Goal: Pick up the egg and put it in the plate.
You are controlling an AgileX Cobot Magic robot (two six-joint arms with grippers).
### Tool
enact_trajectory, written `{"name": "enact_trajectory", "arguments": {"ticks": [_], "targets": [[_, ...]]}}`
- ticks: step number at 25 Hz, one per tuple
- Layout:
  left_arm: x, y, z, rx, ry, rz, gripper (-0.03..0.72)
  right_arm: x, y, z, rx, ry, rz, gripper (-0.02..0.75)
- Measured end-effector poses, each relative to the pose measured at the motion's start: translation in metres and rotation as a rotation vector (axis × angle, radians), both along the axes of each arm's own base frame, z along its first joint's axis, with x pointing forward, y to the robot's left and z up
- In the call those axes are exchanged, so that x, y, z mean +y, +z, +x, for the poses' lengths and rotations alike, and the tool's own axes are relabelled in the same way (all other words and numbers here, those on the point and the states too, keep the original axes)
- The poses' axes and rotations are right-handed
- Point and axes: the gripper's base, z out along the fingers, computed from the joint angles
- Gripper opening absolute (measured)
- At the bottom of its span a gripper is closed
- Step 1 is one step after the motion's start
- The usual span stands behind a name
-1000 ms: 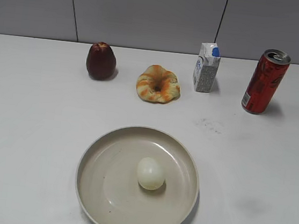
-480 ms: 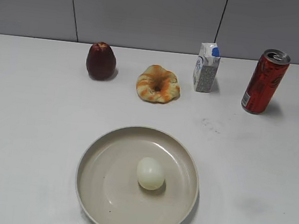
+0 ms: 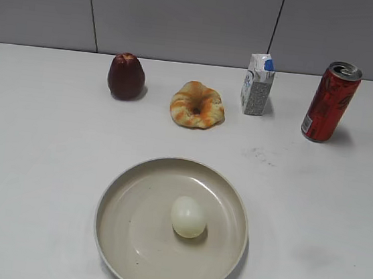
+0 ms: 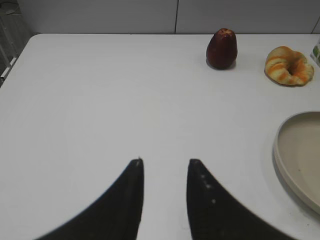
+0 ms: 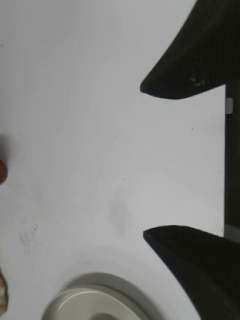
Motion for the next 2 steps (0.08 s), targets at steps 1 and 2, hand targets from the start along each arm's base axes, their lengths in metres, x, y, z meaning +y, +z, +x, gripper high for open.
{"name": "enact_trajectory", "arguments": {"ticks": [1, 2], "targets": [[0.0000, 0.0000, 0.0000, 0.000, 0.000, 0.000, 0.236, -0.0001, 0.0003, -0.0026, -0.017, 0.000, 0.001, 0.592], [0.0000, 0.0000, 0.0000, 0.000, 0.000, 0.001, 0.236, -0.0004, 0.0006, -0.0069, -0.045, 0.000, 0.002, 0.592]]}}
